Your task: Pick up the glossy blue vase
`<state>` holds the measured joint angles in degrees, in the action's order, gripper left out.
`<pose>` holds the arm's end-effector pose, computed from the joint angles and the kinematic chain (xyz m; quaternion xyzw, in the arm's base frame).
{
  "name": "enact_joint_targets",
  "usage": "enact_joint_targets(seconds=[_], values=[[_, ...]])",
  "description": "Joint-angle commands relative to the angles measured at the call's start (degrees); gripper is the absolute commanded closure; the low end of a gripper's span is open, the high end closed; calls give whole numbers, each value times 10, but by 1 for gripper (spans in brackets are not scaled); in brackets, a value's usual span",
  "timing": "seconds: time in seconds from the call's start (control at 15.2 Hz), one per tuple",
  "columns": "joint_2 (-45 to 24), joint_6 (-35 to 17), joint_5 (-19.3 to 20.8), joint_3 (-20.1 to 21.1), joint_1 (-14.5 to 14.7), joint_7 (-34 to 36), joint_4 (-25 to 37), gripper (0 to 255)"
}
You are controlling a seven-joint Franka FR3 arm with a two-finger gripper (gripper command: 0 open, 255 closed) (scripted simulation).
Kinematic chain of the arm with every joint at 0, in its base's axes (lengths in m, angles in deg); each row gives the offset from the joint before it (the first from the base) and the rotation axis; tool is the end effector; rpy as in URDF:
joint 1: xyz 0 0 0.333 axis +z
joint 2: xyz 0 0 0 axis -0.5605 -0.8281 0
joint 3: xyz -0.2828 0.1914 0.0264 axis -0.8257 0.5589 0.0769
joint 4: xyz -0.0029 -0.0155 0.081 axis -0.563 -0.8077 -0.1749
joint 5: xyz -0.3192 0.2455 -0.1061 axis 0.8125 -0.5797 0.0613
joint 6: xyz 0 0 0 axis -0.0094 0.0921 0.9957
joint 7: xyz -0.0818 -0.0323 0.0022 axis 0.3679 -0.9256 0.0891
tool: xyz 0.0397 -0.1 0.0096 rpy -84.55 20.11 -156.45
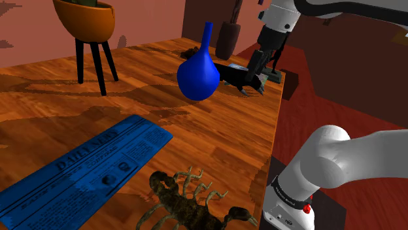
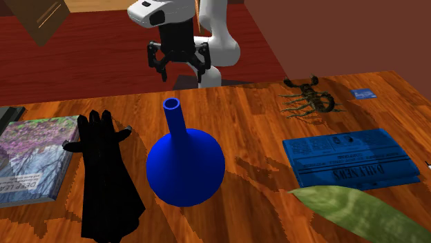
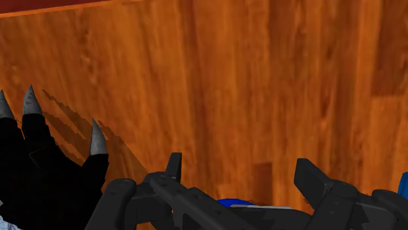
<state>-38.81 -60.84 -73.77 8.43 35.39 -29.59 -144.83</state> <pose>0.3099 -0.0089 0.6078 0.9970 0.0709 0.0307 0.0102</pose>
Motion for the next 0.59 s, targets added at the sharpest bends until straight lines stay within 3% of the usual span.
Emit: enact_joint_targets(seconds=[0.0, 0.53], values=[[0, 0, 0, 0, 0, 0, 0, 0], [-207, 81, -15, 20, 7, 26, 244, 0]])
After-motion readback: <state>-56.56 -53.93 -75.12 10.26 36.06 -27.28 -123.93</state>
